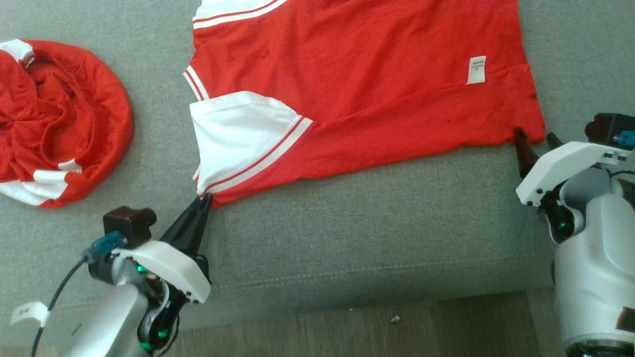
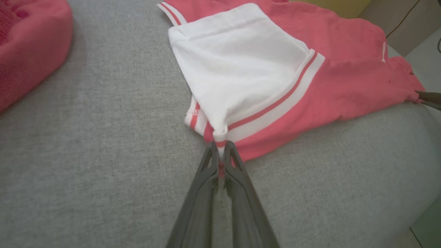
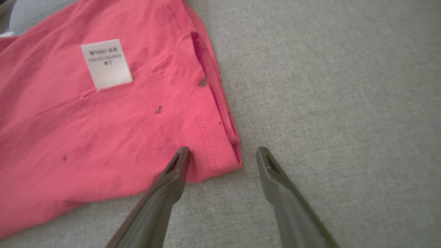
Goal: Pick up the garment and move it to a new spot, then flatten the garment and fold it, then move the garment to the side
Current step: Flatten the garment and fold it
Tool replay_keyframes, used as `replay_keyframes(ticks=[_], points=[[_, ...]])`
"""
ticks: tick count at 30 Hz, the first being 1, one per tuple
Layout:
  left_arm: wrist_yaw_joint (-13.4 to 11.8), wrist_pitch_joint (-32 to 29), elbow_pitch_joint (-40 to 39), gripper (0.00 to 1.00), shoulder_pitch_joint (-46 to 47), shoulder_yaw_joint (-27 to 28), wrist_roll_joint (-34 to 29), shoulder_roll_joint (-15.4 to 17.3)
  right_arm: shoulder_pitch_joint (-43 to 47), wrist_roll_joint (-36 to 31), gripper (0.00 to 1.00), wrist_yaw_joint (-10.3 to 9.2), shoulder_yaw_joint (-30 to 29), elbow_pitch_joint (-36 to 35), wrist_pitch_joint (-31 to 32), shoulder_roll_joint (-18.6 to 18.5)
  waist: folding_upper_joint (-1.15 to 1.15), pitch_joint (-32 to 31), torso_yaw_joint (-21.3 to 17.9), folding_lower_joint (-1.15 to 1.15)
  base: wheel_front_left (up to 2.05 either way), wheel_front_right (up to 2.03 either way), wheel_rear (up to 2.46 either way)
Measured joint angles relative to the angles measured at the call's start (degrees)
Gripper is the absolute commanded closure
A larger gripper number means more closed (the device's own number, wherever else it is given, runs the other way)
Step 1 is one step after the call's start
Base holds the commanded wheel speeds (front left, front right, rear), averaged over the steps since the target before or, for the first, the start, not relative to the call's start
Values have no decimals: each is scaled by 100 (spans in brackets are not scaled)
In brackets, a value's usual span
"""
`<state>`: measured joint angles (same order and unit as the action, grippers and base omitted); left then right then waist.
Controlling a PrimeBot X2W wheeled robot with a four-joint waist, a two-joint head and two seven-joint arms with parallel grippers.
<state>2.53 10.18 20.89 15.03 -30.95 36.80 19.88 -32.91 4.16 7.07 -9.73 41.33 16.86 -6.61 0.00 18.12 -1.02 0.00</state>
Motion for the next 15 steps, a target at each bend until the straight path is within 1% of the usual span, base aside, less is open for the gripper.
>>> replay_keyframes(ticks=[1,2,8,12,13,15], points=[[1,0,2,100,22,-3,0,2,-52,-24,57,0,-1,109,-8,-1,0,8,6,0,0,0,0],[1,0,5,100,49,-7,0,2,-101,-41,100,0,-2,203,-43,-4,0,12,10,0,0,0,0],[9,0,68,100,86,-35,0,16,-276,133,100,0,154,613,-235,-65,0,-80,17,0,0,0,0],[52,0,37,100,26,-73,1,87,-187,565,100,0,401,625,-338,-167,0,-217,19,0,0,0,0],[52,-1,-59,100,-89,-83,22,164,-32,787,100,0,569,524,-338,-256,0,-287,18,0,0,0,0],[49,-24,-126,100,-266,-92,27,248,205,1015,100,0,679,402,-335,-361,0,-350,19,0,0,0,0]])
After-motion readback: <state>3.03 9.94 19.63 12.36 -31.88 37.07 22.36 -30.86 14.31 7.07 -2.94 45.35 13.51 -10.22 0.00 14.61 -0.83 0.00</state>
